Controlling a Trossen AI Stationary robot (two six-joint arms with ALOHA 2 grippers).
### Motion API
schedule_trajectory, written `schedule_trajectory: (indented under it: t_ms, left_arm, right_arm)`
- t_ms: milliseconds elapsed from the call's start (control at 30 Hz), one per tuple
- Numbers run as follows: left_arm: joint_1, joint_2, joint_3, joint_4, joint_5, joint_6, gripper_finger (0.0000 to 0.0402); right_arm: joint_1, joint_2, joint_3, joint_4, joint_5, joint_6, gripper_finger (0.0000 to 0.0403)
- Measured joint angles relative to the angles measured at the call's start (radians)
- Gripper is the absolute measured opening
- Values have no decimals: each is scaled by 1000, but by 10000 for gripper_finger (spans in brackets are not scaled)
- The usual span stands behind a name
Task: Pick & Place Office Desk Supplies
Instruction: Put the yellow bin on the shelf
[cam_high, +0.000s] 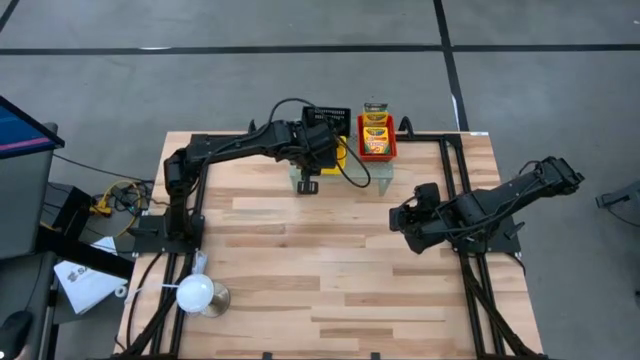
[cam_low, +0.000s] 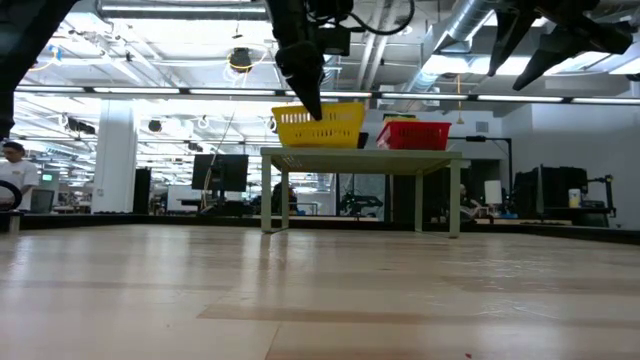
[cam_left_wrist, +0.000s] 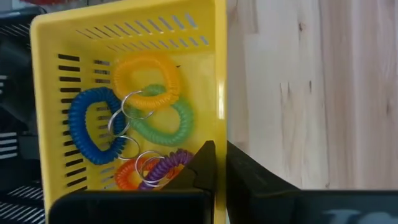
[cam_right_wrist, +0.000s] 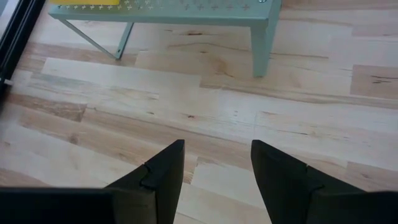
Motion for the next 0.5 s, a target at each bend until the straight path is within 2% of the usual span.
schedule_trajectory:
  t_ms: [500]
  left_arm:
    - [-2,0,-26,37,-4,0,16]
  right_arm:
    - [0,0,0,0,0,0,182]
